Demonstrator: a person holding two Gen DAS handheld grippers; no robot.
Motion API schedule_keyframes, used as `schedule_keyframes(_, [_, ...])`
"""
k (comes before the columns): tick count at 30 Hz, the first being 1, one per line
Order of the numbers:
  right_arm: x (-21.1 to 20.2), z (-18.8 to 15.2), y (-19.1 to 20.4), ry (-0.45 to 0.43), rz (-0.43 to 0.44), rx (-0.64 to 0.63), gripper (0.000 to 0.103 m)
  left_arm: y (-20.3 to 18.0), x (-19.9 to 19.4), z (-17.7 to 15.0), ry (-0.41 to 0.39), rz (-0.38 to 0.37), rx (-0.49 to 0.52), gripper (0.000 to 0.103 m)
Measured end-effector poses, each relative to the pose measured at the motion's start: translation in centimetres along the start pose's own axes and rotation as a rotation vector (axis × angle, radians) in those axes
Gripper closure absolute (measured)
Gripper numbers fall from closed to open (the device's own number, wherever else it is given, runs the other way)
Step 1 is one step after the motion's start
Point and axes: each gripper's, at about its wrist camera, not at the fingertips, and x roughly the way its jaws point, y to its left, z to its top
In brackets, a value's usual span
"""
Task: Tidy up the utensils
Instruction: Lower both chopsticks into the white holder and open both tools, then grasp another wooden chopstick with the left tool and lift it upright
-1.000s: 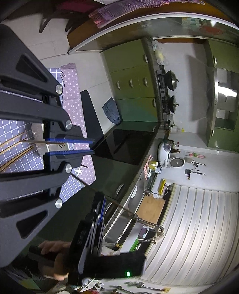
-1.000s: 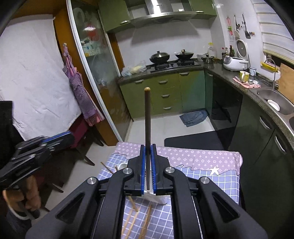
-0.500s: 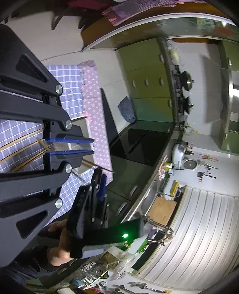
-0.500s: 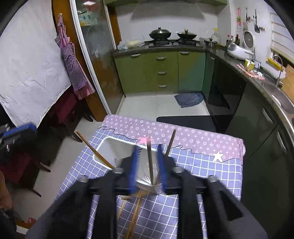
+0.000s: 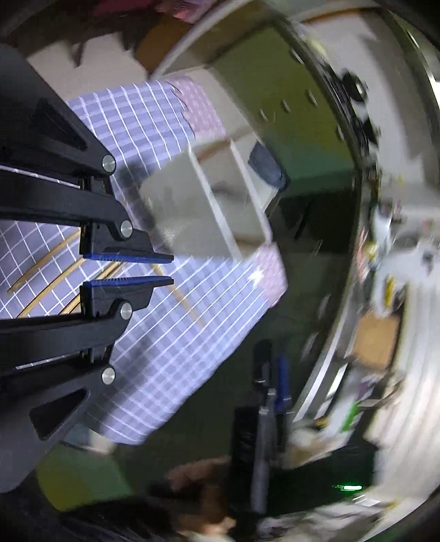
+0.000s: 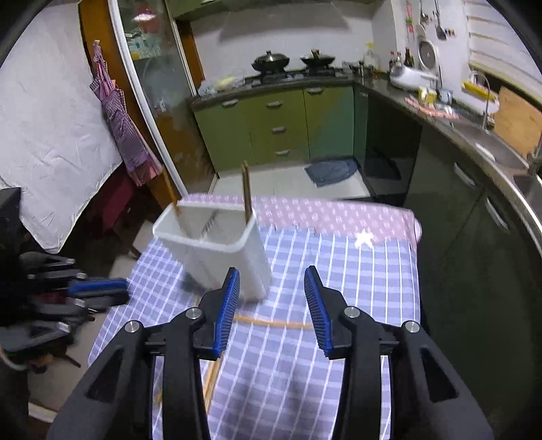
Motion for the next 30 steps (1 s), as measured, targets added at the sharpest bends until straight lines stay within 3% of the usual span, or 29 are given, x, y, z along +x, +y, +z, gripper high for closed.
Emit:
schedule_keyframes(5, [-2.3, -2.9, -3.9, 0.003, -0.033, 0.069, 0.061, -6.0, 7.3, 0.6, 0.120, -0.058, 0.275, 0.096])
schedule_keyframes(10, [-3.9, -6.0, -8.1, 0.054, -0.042, 0.139, 0.059, -8.5, 14.4, 1.3, 0.215, -0.094, 0.427, 0.096])
schedule_keyframes(15, [-4.8, -9.6, -10.4, 0.121, -0.074, 0.169, 0.058, -8.1, 19.3, 1.7, 0.286, -0.104, 0.449, 0.096])
schedule_keyframes(22, [-3.7, -12.7, -11.2, 0.189, -0.044, 0.180, 0.055, -7.2, 22.4, 1.9, 0.341, -0.103, 0.445, 0.095])
schedule_keyframes(24, [-3.4, -12.9, -11.1, 0.192, -0.027, 0.184, 0.055, -6.9, 22.7, 2.2, 0.341, -0.103, 0.436, 0.092])
schedule_keyframes(26, [-3.0, -12.9, -11.0, 0.198, -0.010, 0.184, 0.055, -6.5, 23.0, 2.5, 0.340, -0.101, 0.421, 0.081])
schedule_keyframes(30, [-2.5, -13.1, -10.7, 0.211, 0.012, 0.187, 0.055, -6.2, 24.6, 2.7, 0.357, -0.083, 0.426, 0.075])
